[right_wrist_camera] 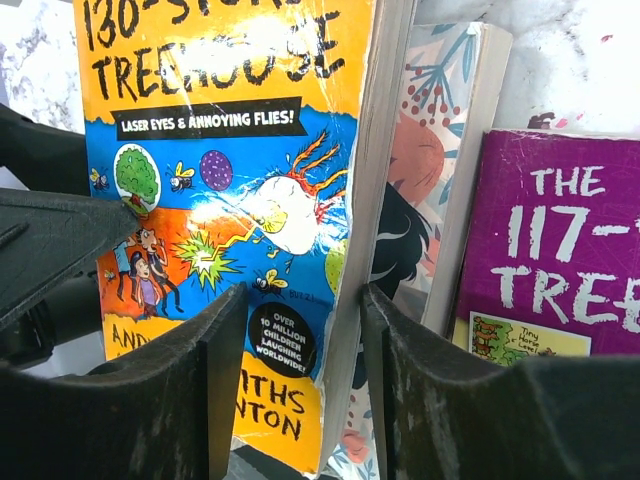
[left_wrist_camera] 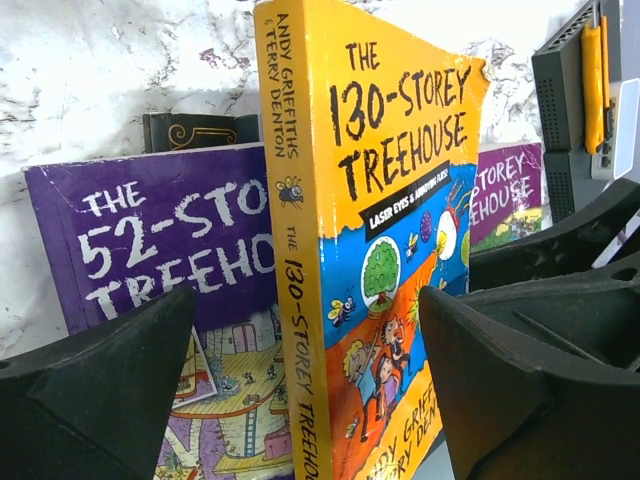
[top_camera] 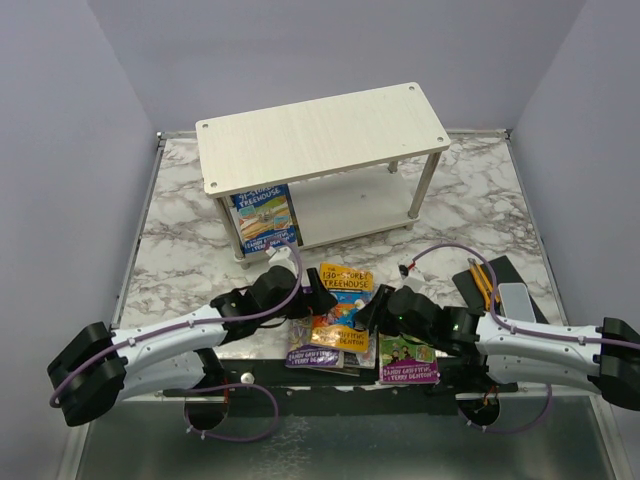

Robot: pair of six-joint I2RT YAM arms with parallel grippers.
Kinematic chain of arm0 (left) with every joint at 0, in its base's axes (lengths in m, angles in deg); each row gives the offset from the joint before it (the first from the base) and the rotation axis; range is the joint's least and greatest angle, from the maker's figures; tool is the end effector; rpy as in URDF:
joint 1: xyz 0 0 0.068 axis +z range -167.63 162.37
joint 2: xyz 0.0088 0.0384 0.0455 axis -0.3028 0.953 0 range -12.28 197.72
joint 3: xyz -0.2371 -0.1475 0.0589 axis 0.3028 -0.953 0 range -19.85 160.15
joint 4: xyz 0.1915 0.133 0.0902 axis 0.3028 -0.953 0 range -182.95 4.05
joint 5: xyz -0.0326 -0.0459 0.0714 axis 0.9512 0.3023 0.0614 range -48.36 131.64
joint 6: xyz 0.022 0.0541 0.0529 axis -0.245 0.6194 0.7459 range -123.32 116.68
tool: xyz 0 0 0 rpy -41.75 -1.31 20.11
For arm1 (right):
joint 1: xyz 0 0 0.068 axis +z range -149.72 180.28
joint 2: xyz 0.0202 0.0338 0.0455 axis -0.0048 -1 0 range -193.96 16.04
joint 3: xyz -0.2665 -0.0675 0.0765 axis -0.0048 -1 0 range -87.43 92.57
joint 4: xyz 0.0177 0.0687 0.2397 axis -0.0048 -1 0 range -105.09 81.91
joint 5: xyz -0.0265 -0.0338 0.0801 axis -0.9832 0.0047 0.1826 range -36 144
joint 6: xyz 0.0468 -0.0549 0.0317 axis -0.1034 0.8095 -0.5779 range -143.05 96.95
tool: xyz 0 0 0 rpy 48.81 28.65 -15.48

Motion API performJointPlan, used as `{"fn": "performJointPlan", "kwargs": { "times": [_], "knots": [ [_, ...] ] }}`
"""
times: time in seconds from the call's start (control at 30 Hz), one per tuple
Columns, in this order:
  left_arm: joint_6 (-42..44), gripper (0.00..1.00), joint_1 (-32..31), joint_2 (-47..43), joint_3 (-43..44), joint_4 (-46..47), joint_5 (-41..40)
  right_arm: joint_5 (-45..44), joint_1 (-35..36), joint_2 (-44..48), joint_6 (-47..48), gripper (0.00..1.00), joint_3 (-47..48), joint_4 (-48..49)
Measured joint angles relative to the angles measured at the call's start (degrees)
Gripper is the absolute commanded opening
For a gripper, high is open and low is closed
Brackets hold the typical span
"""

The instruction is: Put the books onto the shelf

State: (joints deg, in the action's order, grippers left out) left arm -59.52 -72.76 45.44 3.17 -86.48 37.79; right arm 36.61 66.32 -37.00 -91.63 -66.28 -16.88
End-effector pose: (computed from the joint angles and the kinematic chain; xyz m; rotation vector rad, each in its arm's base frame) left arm 0.1256 -0.1723 0.1829 -0.0634 2.3743 -0.9707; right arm 0.0947 0.1635 0.1726 0.2216 2.3973 0.8757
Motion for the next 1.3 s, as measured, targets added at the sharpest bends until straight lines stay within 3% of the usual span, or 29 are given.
{"fn": "performJointPlan", "kwargs": {
  "times": [0.37, 0.53, 0.6, 0.77, 1.03, 1.3],
  "knots": [
    [-1.53, 0.56, 0.31, 1.14, -0.20, 4.31, 6.03, 0.09, -0.02, -0.22, 0.07, 0.33, -0.44, 1.11],
    [-3.28, 0.24, 0.26, 1.44, -1.79, 6.56, 9.68, 0.28, 0.00, -0.94, 0.31, 0.27, -0.44, 1.86],
    [-4.90, 0.01, 0.26, 1.46, -2.43, 7.82, 10.51, 0.39, 0.00, -0.94, 0.52, 0.26, -0.48, 1.84],
    [-6.56, 0.00, 0.26, 0.76, -3.21, 9.27, 11.04, 0.55, 0.02, -0.26, 0.61, 0.27, -0.76, 1.81],
    [-7.43, 0.00, 0.02, -4.07, -3.32, 10.45, 11.45, 0.48, 0.02, 6.49, 1.27, 0.54, -1.95, 1.44],
    [-7.39, 0.00, -0.02, -12.00, -2.80, 11.45, 11.43, 0.63, 0.02, 17.40, 4.63, 0.72, -3.10, 3.32]
  ]
}}
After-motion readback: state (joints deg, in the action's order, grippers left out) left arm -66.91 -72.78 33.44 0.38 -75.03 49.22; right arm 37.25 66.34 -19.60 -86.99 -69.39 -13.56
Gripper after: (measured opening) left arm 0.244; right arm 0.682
